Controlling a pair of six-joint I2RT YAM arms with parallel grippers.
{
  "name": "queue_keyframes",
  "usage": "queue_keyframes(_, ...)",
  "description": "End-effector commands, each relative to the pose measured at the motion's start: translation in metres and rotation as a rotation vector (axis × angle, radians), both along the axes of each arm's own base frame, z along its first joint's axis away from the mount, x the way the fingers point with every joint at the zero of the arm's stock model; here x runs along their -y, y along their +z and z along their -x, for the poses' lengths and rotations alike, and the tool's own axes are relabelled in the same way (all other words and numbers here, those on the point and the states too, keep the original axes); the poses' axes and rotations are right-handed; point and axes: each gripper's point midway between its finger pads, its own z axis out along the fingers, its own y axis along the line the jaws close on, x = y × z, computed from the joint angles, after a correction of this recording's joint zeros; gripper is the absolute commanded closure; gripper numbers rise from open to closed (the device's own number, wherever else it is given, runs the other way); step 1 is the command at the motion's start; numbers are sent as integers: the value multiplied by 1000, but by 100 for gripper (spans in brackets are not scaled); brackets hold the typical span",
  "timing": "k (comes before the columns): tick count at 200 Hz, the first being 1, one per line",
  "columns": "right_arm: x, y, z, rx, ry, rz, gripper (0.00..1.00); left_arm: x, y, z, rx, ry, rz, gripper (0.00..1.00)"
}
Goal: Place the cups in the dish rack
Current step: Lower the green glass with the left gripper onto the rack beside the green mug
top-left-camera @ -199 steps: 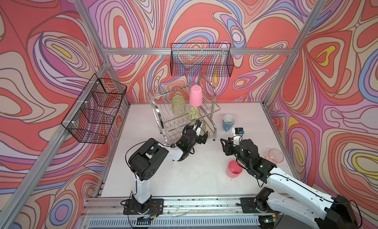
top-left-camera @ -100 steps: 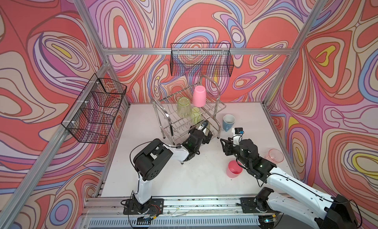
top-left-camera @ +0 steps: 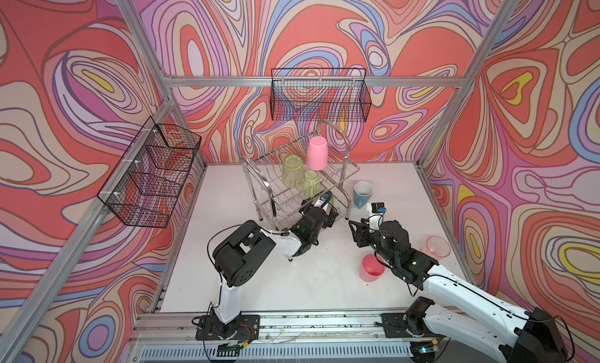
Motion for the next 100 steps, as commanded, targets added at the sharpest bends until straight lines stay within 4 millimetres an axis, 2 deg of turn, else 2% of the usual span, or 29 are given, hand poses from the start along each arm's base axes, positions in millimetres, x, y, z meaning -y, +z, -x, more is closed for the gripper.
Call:
queue_keyframes(1,-4,11,-1,23,14,-9,47,1,11,-3,41,24,51,0)
queue_keyframes(68,-3,12,0,26,17,-16,47,-8,15,-3,10,88,148,0)
queue_keyframes(100,-3,12,2,30,21,-18,47,-11,5,-3,-11,109,158,0)
